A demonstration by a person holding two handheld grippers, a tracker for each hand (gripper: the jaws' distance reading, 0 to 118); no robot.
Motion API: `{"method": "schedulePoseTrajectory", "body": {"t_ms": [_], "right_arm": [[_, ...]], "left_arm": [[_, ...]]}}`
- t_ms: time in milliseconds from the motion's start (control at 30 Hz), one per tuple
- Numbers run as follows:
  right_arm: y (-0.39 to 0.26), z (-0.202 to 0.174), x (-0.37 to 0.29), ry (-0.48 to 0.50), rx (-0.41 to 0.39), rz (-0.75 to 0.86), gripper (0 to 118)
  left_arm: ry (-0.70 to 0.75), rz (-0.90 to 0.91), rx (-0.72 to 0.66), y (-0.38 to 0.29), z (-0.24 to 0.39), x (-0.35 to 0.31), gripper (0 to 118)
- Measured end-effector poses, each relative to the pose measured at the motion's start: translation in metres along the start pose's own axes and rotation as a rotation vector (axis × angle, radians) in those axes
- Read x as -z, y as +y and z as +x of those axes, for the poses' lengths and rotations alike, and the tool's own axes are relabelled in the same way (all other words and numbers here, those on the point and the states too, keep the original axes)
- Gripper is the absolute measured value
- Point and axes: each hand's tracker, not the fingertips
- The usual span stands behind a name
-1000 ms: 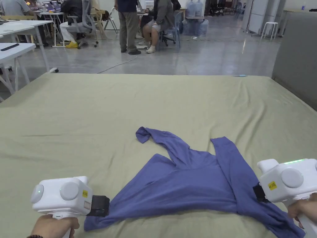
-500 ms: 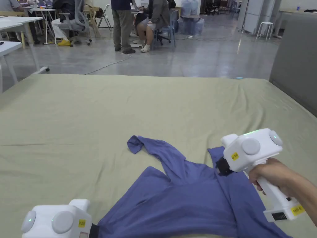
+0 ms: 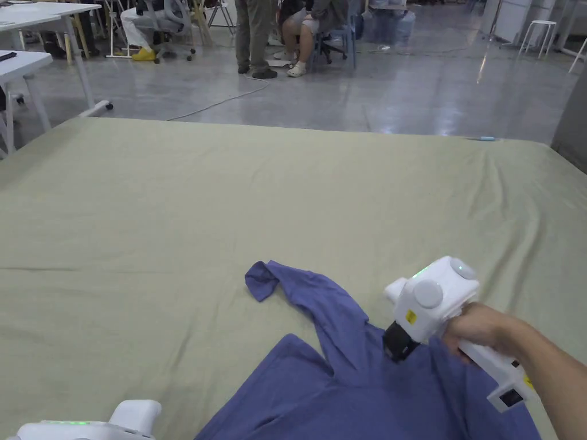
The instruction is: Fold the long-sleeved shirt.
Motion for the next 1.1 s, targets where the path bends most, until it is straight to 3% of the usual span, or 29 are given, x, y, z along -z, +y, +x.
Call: {"method": "schedulePoseTrajectory", "body": {"t_ms": [33,100,167,200,233,267,300,367,500,867,933,1100], "right_arm": [[-0.003,-0.004,0.007,-0.01,-0.03,-0.034,68],[-0.004,0.004,0.004,0.041,0.045,0.001,65],[-0.003,0.005,0.001,0.051,0.059,-0.003,46],[-0.003,0.001,-0.002,0.044,0.04,-0.005,26],[-0.004,-0.005,-0.004,0.028,0.005,0.003,17],[-0.005,-0.011,-0.006,-0.019,-0.025,0.02,17],[-0.007,-0.021,-0.009,-0.079,-0.054,0.022,0],[-0.011,-0.025,-0.018,-0.097,-0.04,0.042,0],[-0.014,-0.002,-0.066,-0.044,0.102,0.121,0],[-0.01,0.101,-0.312,-0.243,0.258,0.467,0],[0.002,0.125,-0.366,-0.331,0.289,0.53,0],[0.027,0.168,-0.481,-0.469,0.429,0.709,0]], "left_arm": [[-0.002,-0.005,0.001,0.002,0.001,0.002,2],[0.003,-0.011,0.011,0.005,0.004,0.003,2],[0.007,-0.006,0.02,0.007,0.007,0.005,2],[0.009,-0.006,0.022,0.008,0.008,0.006,2],[0.011,-0.003,0.025,0.01,0.009,0.005,2],[0.016,0.001,0.027,0.011,0.009,0.005,2],[0.029,0.014,0.029,0.013,0.009,0.003,2],[0.034,0.056,0.023,0.018,0.011,-0.005,2],[0.052,0.16,0.052,0.047,0.014,-0.042,2],[0.098,0.572,0.121,0.224,0.063,-0.202,2],[0.141,0.662,0.156,0.268,0.081,-0.238,2],[0.156,0.775,0.135,0.361,0.117,-0.318,2]]}}
